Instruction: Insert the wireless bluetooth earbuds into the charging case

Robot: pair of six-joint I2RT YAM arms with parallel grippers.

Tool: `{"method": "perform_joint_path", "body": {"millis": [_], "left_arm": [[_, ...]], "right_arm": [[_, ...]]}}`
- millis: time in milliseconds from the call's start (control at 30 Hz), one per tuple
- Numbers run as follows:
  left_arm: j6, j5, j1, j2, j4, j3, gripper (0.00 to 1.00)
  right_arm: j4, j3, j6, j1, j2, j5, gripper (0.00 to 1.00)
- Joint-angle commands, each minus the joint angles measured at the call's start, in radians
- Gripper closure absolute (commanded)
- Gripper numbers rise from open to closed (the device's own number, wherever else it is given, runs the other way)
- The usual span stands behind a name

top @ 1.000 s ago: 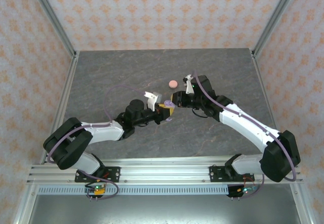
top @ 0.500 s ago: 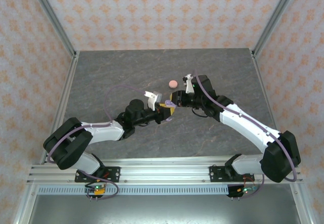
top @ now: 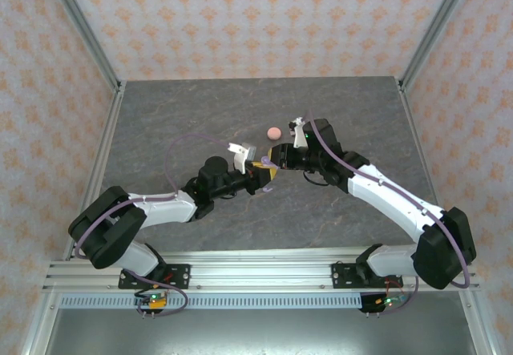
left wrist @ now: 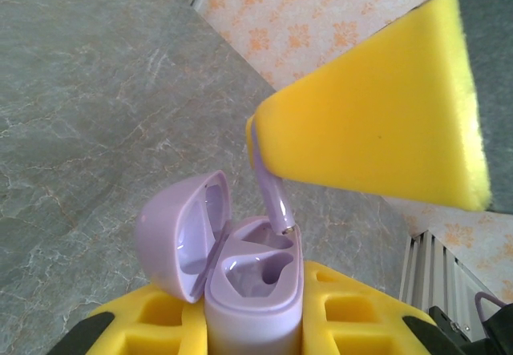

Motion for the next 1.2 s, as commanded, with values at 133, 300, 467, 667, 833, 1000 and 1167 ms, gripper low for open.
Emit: {"method": "perform_joint_path", "body": {"millis": [133, 300, 467, 667, 833, 1000, 1167], "left_arm": [[-0.007, -0.032, -0.006, -0.031, 0.040, 0.027, 0.97], [-0.005, -0.030, -0.005, -0.037, 0.039, 0.027, 0.97], [-0.009, -0.034, -0.006, -0.037, 0.038, 0.029, 0.97], [-0.006, -0.065, -0.005, -0.055, 0.021, 0.029, 0.97], [0.006, -0.061, -0.005, -0.075, 0.003, 0.031, 0.97], [0.020, -0.056, -0.006, -0.086, -0.015, 0.031, 0.97], [0.039, -0.051, -0.005, -0.100, -0.036, 0.029, 0.97]], "right_arm": [[0.026, -0.018, 0.007, 0.008, -0.016, -0.013, 0.81], [0.025, -0.021, 0.007, 0.014, -0.016, -0.014, 0.81], [0.025, -0.021, 0.008, 0.017, -0.013, -0.020, 0.81], [0.018, -0.027, 0.005, 0.020, -0.018, -0.029, 0.81], [0.013, -0.032, 0.001, 0.027, -0.025, -0.037, 0.80], [-0.001, -0.023, -0.008, 0.032, -0.029, -0.032, 0.75], [-0.028, -0.007, -0.015, 0.035, -0.040, -0.010, 0.70]]}}
